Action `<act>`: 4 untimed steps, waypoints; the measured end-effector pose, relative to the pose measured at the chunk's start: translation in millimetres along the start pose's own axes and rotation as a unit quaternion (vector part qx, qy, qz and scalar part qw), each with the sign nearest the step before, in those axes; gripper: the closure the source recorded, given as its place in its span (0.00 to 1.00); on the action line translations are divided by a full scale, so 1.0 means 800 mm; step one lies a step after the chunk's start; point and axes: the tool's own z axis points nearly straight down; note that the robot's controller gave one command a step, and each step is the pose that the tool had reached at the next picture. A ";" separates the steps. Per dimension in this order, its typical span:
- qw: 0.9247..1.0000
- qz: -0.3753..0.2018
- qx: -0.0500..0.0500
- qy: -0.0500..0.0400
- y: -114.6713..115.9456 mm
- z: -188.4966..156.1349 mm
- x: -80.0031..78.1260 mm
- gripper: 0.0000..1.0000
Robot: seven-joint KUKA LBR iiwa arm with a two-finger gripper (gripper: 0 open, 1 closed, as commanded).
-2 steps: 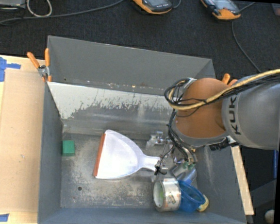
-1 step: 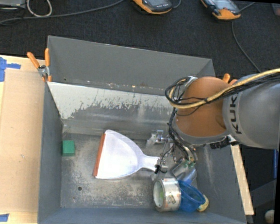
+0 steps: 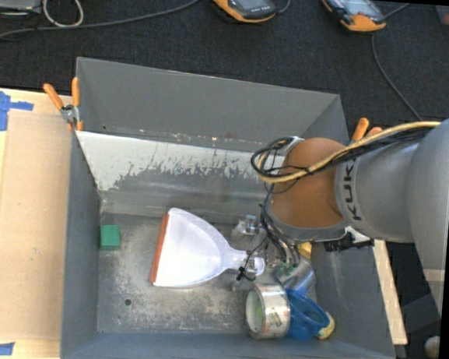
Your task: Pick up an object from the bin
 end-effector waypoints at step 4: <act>0.996 0.091 -0.001 -0.001 0.009 0.004 0.020 1.00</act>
Offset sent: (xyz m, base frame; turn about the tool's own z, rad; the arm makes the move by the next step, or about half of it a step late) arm -0.0142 0.0080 -0.0054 0.1989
